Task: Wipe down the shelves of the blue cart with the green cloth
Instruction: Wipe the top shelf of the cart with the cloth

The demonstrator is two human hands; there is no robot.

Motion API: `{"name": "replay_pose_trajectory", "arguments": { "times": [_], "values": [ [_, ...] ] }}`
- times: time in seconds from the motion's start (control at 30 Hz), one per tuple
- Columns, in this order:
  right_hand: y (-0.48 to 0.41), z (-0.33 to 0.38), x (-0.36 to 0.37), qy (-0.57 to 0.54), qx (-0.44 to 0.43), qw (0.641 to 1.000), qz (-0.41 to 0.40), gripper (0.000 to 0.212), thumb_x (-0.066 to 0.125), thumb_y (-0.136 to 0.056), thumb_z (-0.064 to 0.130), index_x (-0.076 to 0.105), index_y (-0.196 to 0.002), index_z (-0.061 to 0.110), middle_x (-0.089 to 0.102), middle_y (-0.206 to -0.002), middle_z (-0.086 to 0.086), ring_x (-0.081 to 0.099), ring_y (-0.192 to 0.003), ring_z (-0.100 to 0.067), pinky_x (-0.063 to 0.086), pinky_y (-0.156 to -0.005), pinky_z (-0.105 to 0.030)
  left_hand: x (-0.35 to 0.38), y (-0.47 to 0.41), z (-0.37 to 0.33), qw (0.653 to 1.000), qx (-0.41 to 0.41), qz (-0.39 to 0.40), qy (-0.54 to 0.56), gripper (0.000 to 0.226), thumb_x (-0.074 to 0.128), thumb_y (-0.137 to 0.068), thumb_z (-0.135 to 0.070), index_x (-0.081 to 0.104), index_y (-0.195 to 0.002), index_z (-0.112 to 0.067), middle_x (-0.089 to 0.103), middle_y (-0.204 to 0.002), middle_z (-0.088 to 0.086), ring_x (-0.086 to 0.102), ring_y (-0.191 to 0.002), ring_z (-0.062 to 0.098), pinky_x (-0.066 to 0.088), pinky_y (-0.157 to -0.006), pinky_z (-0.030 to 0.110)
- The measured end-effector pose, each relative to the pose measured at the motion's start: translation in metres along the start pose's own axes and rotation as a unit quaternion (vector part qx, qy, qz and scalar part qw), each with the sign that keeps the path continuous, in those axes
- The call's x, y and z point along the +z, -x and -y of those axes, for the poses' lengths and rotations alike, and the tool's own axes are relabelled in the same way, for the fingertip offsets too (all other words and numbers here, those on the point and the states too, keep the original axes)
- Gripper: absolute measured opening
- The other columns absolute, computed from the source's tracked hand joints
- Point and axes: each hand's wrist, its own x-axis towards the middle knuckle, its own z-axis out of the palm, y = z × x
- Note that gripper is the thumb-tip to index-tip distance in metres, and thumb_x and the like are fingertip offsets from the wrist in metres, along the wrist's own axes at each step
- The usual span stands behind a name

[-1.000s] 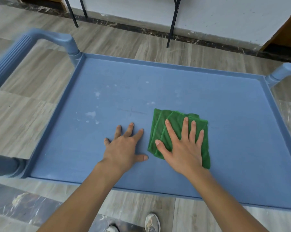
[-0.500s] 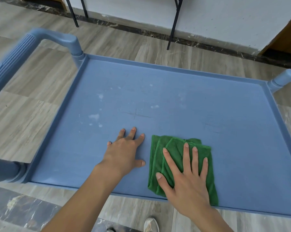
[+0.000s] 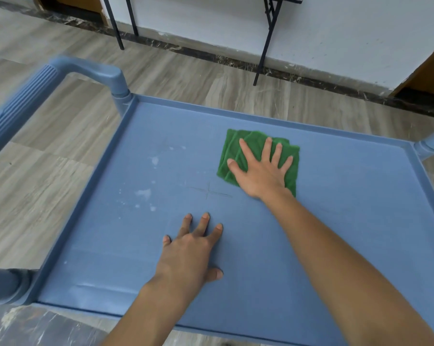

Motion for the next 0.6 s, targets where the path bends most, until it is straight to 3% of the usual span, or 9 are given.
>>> {"name": "replay_pose_trajectory", "arguments": {
  "times": [0.27,0.6],
  "values": [
    [-0.052,0.02,-0.015,0.011,0.024,1.0,-0.002,0.085,0.01,-0.077,0.092,-0.003,-0.154,0.058,-0.02,-0.168,-0.015,-0.021,-0.152,-0.045,-0.015,-0.114,-0.072,0.004,0.0,0.001,1.0,-0.001,0.002,0.004,0.092,0.063,-0.092,-0.054,0.0,-0.158,-0.04,-0.016,-0.167,-0.011,-0.013,-0.154,0.024,0.024,-0.117,0.061],
    [-0.002,0.004,-0.002,0.006,-0.008,1.0,-0.004,0.081,0.008,-0.079,0.092,-0.006,-0.152,0.061,-0.02,-0.169,-0.012,-0.022,-0.153,-0.04,-0.018,-0.117,-0.066,0.0,0.002,0.001,1.0,0.006,-0.016,0.012,0.094,0.067,-0.089,-0.053,0.005,-0.159,-0.04,-0.01,-0.168,-0.01,-0.008,-0.154,0.025,0.03,-0.113,0.062]
  ]
}}
